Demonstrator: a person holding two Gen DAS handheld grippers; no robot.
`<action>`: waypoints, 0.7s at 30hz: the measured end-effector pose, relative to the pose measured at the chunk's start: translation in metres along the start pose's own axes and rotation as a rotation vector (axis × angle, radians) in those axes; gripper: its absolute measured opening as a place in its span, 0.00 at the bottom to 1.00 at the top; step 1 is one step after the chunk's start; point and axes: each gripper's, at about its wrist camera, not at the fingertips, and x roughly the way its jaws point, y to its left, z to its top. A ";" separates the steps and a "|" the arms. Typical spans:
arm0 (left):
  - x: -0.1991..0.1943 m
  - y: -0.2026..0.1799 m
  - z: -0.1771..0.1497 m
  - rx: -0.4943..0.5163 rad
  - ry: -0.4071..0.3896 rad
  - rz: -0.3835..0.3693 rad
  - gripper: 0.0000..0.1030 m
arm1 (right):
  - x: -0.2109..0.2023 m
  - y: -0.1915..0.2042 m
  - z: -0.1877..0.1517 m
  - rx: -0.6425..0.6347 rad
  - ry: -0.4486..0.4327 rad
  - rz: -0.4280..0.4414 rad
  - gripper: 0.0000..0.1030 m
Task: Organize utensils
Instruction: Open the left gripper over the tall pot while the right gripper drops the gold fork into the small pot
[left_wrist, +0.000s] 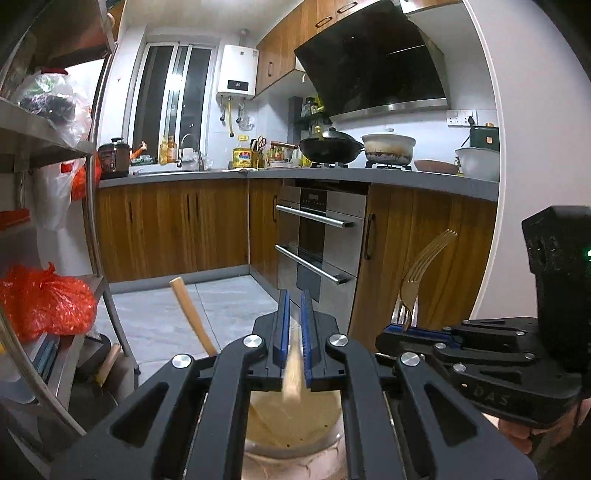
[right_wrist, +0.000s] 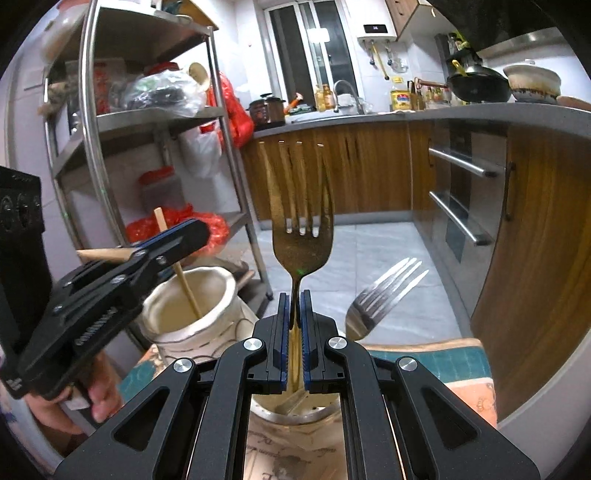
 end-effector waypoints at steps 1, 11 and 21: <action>-0.003 0.001 0.000 -0.006 -0.001 -0.003 0.12 | 0.000 -0.001 0.001 0.000 0.003 -0.002 0.07; -0.041 0.007 0.003 -0.026 -0.013 0.011 0.56 | -0.007 -0.006 0.001 -0.010 0.018 -0.065 0.10; -0.067 0.015 -0.002 -0.033 0.043 0.069 0.63 | -0.018 -0.017 -0.005 0.013 0.032 -0.099 0.17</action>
